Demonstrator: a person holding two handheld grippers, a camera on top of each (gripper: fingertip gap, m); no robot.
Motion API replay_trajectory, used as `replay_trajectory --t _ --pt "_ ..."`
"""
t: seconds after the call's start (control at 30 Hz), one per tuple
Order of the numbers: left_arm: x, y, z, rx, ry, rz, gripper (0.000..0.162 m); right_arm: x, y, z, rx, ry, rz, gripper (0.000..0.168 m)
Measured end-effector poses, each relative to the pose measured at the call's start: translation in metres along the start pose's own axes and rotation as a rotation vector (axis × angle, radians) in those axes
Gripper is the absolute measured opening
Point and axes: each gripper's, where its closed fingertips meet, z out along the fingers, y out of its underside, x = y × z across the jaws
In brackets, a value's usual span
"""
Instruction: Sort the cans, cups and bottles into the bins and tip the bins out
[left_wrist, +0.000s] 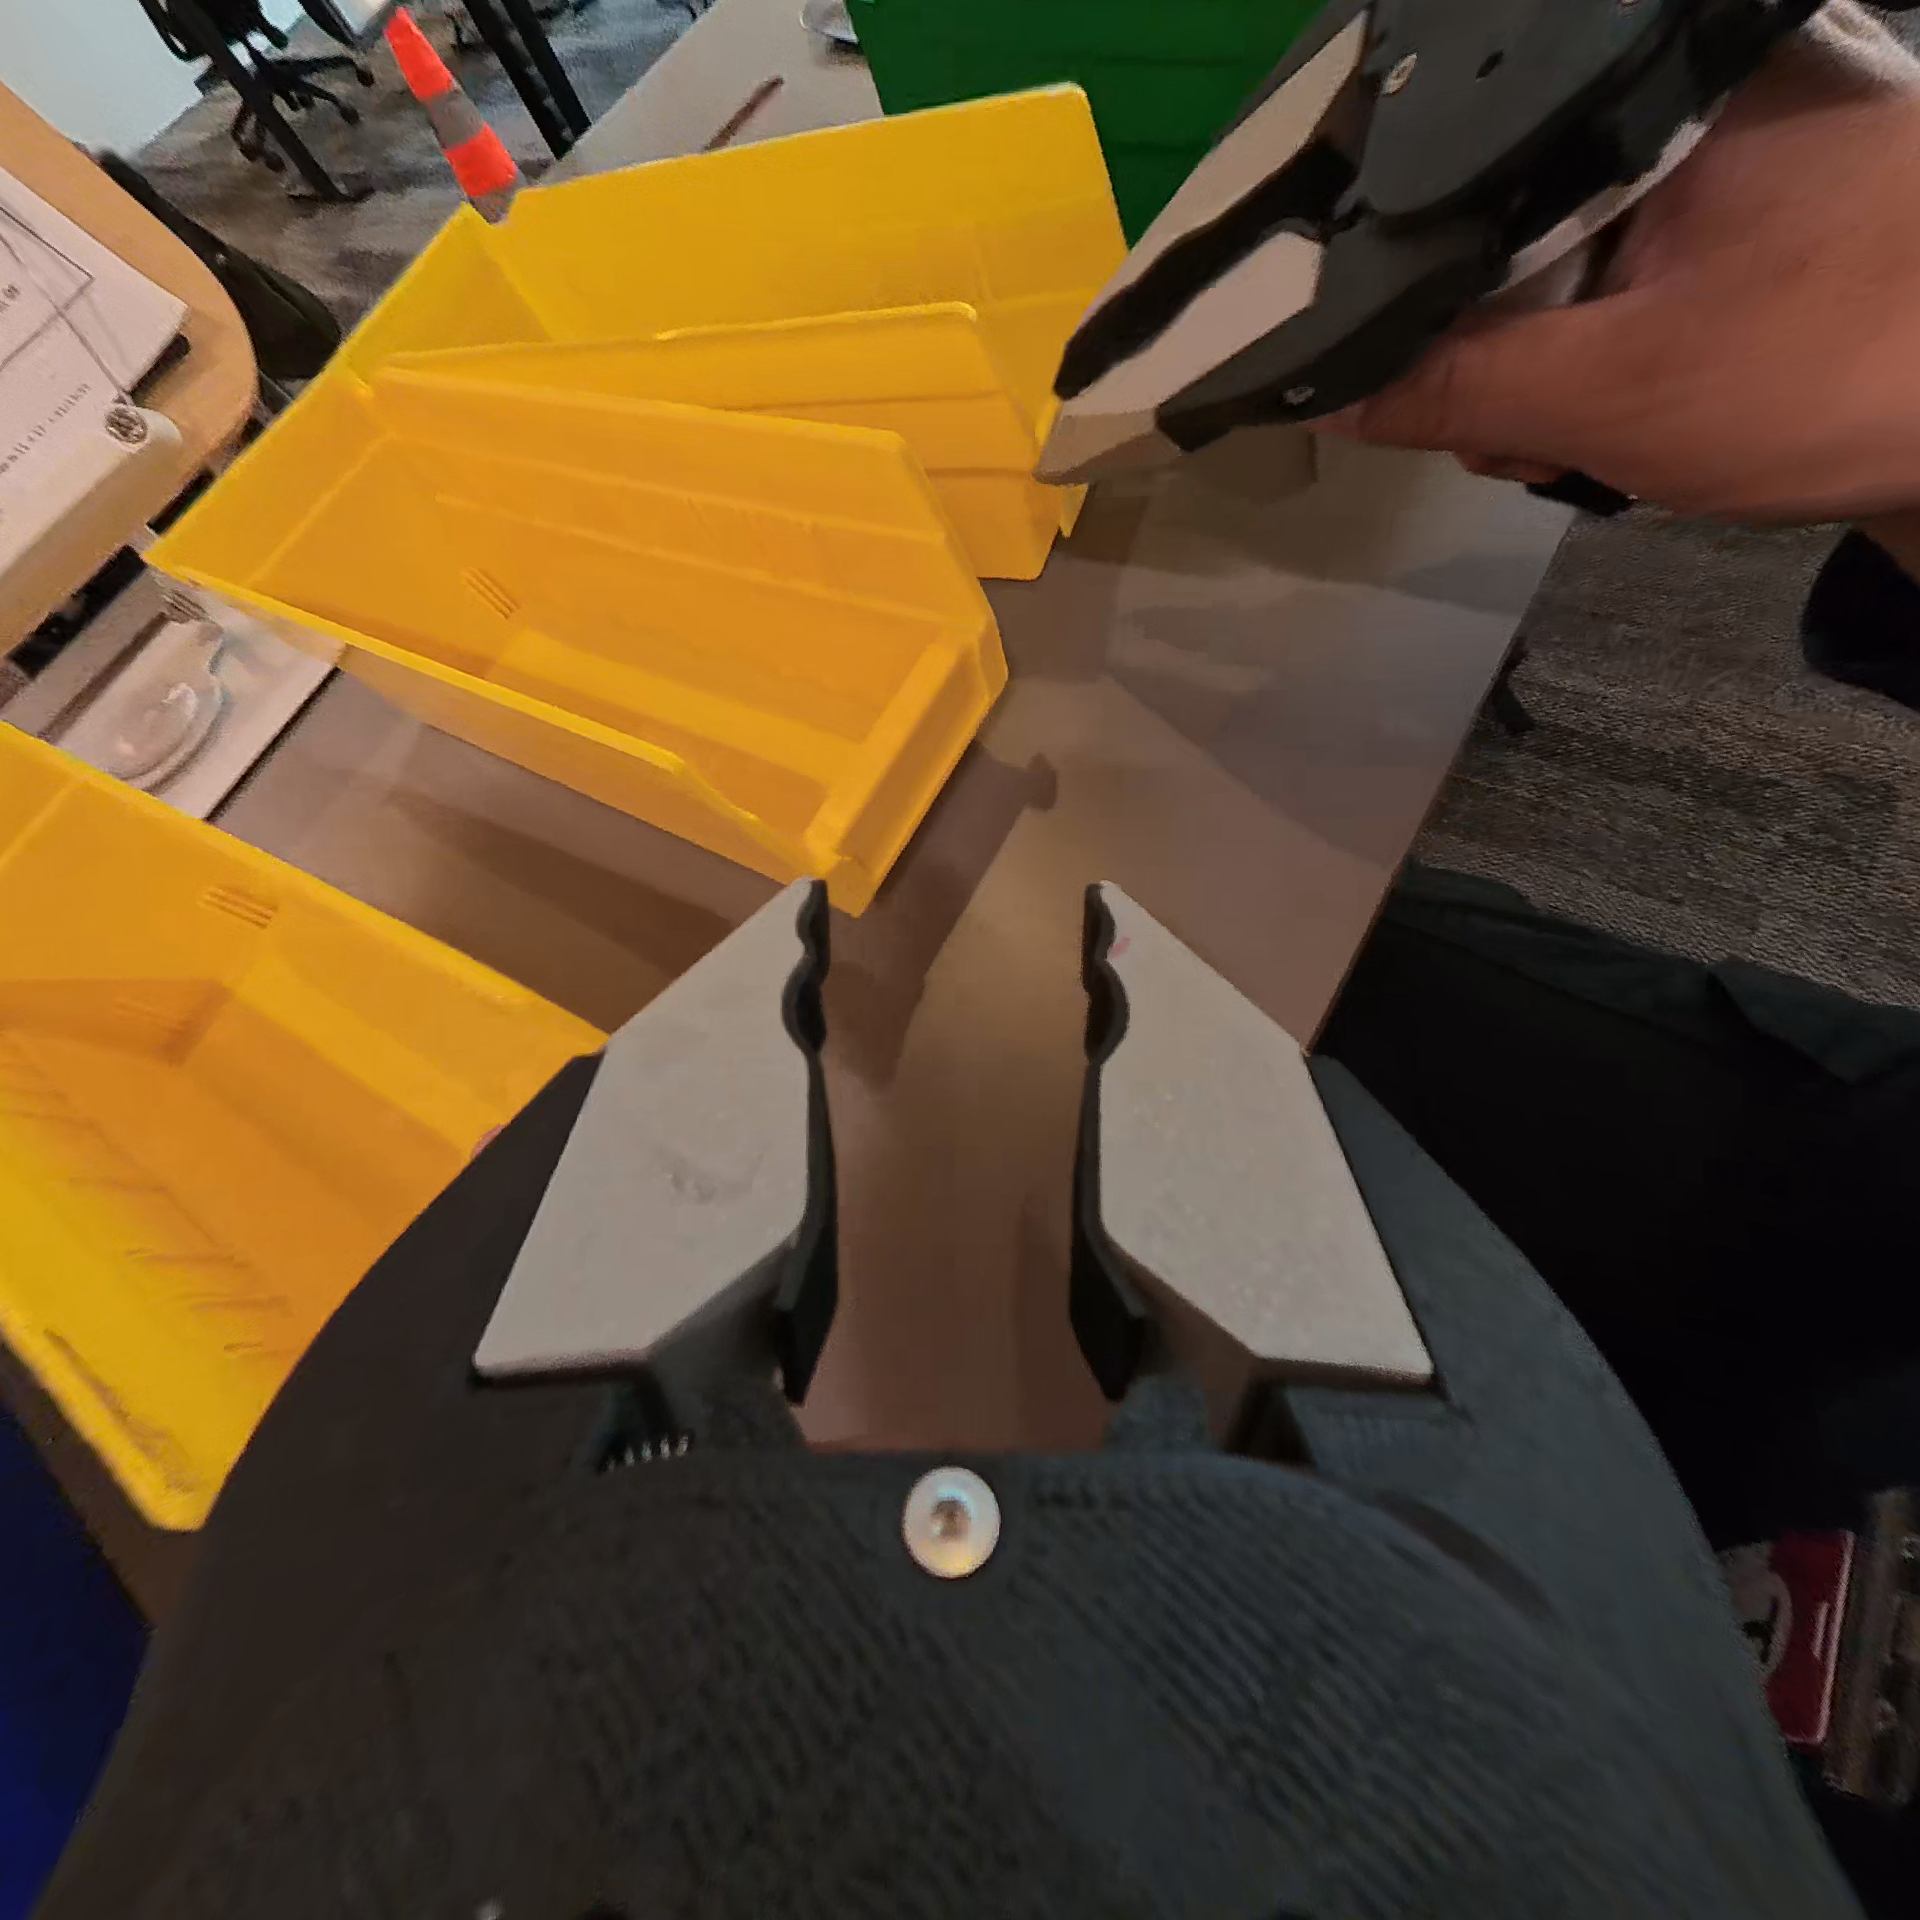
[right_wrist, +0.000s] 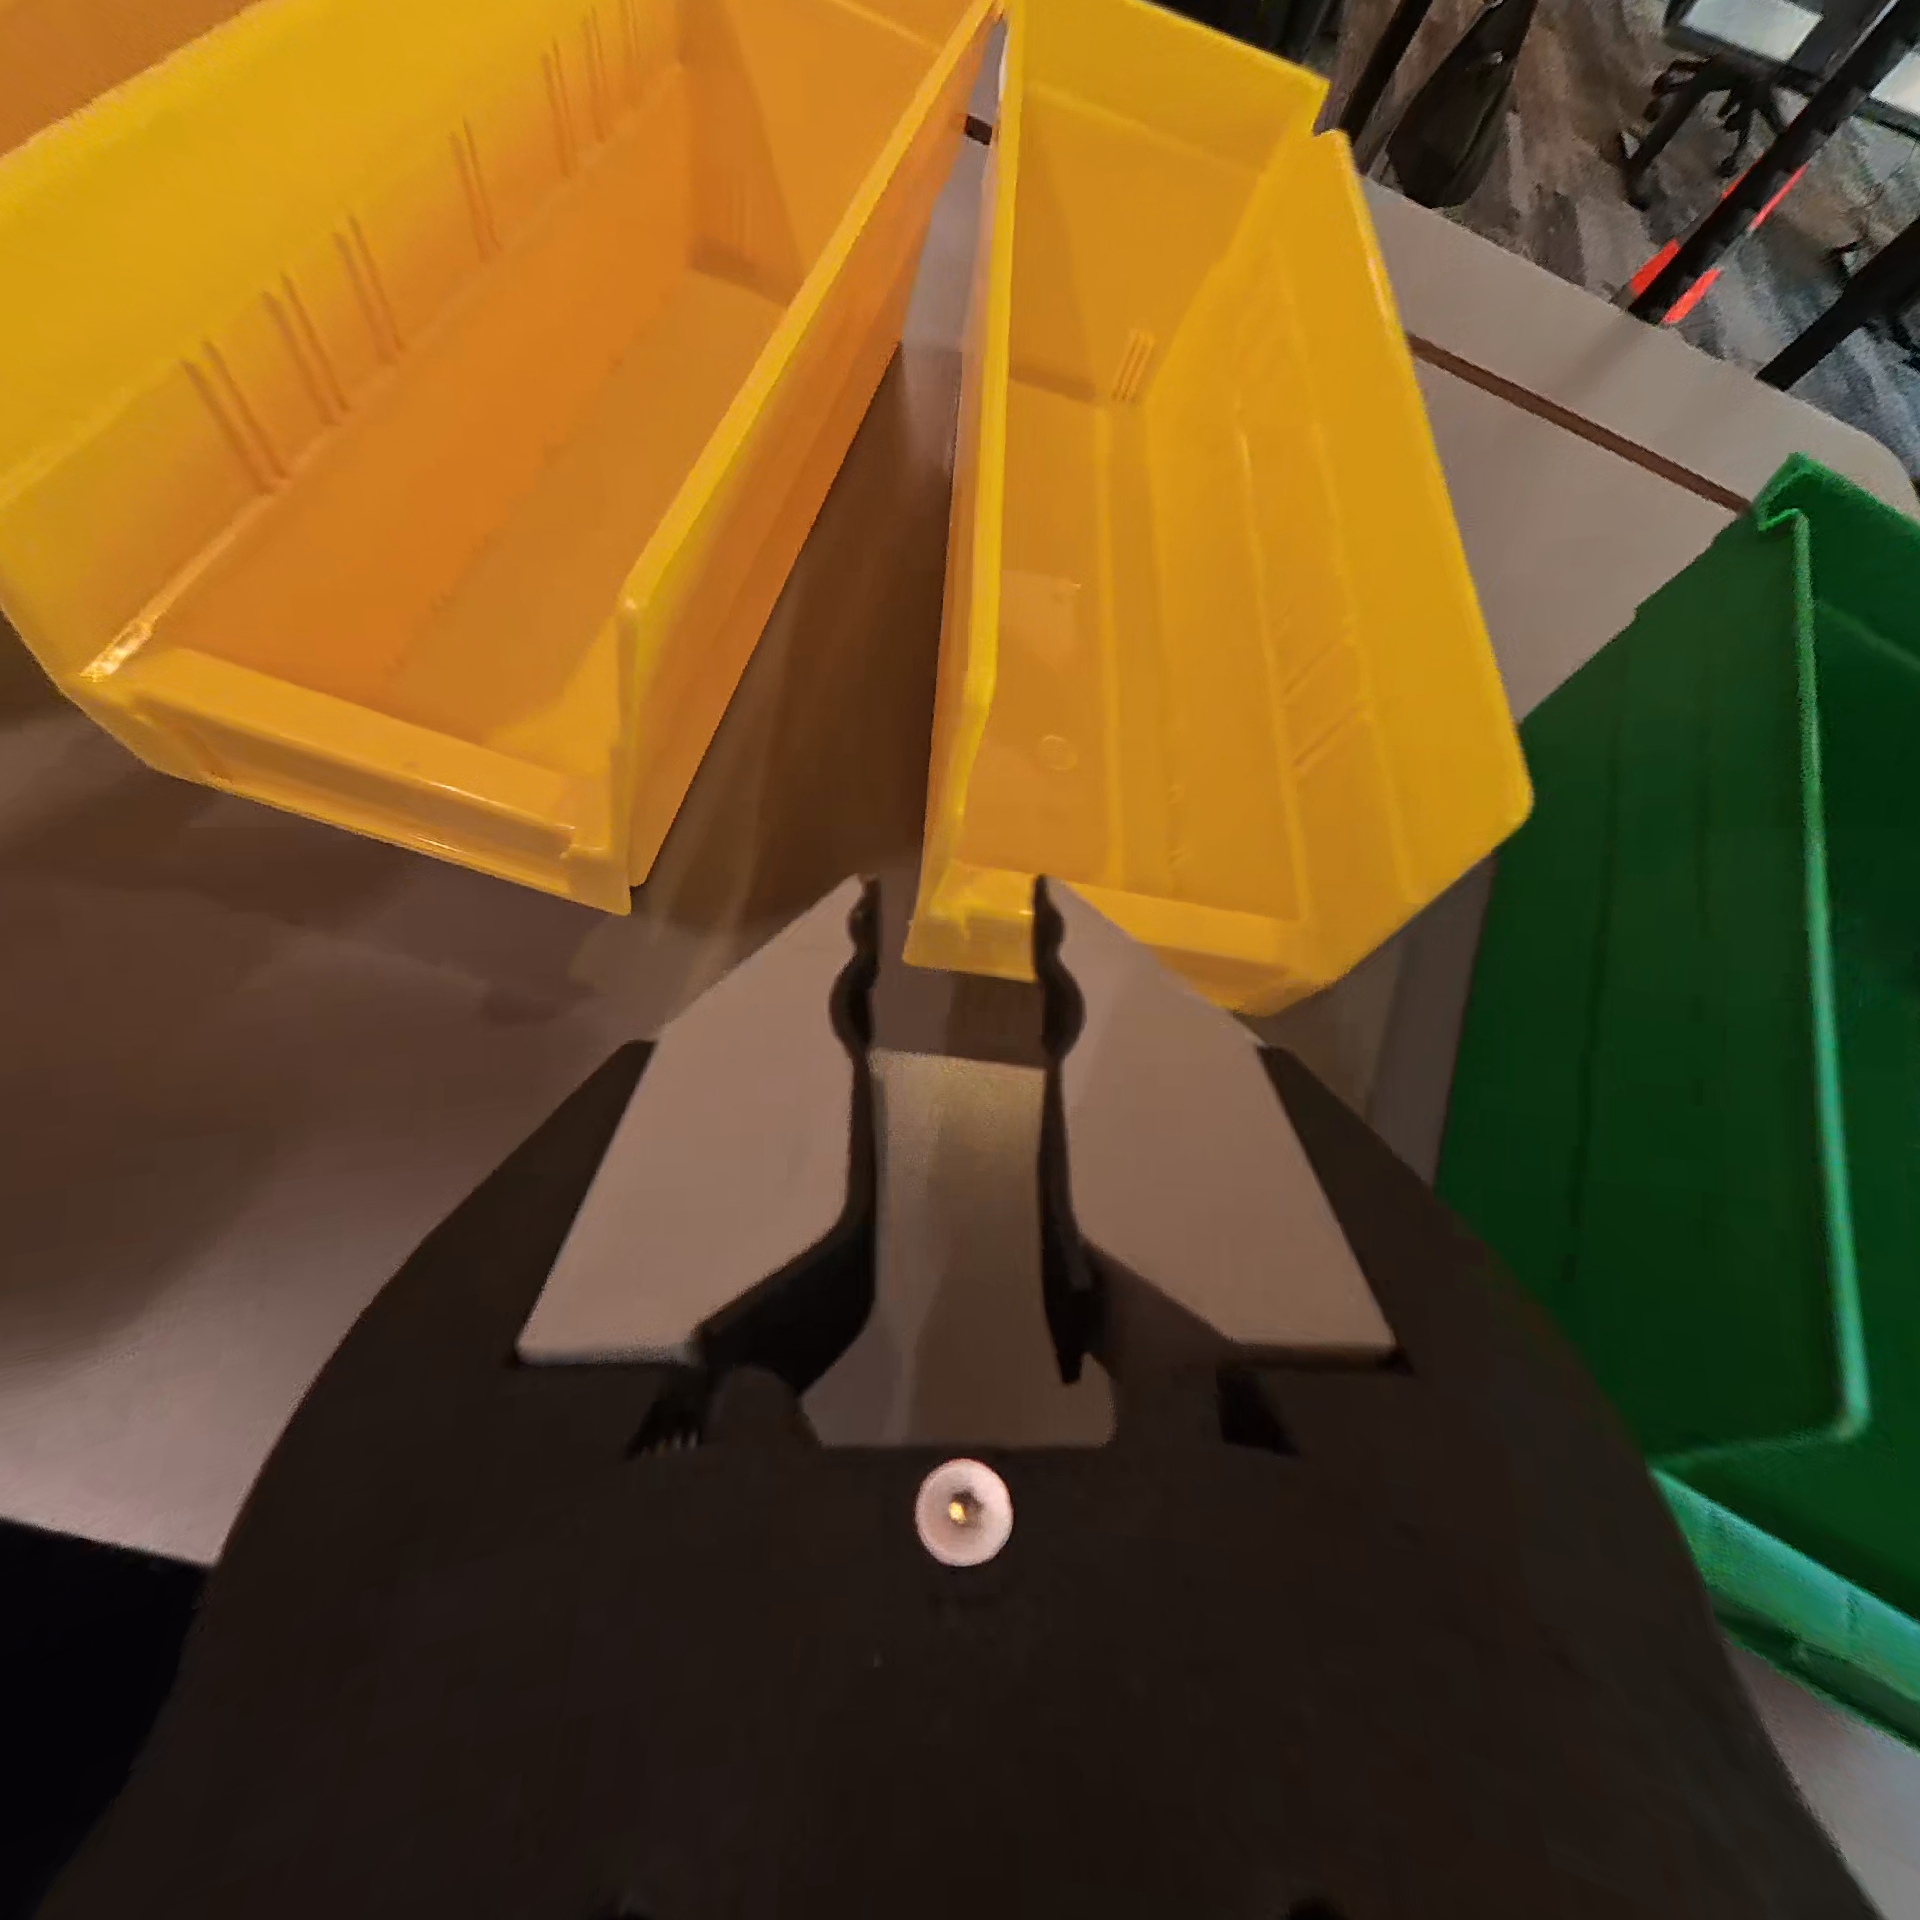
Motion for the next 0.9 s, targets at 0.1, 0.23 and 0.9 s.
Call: replay_trajectory --t 0.1,0.23,0.9 --pt "-0.008 -0.006 -0.016 0.032 -0.012 0.003 0.047 0.005 -0.004 -0.017 0.018 -0.045 0.066 0.052" --pt "-0.025 0.015 -0.034 0.028 -0.089 0.021 0.055 0.005 -0.011 -0.04 0.111 -0.12 0.149 0.06" --pt "-0.073 0.013 -0.077 0.088 -0.311 -0.011 0.078 -0.063 -0.043 -0.078 0.323 0.022 -0.005 0.019"
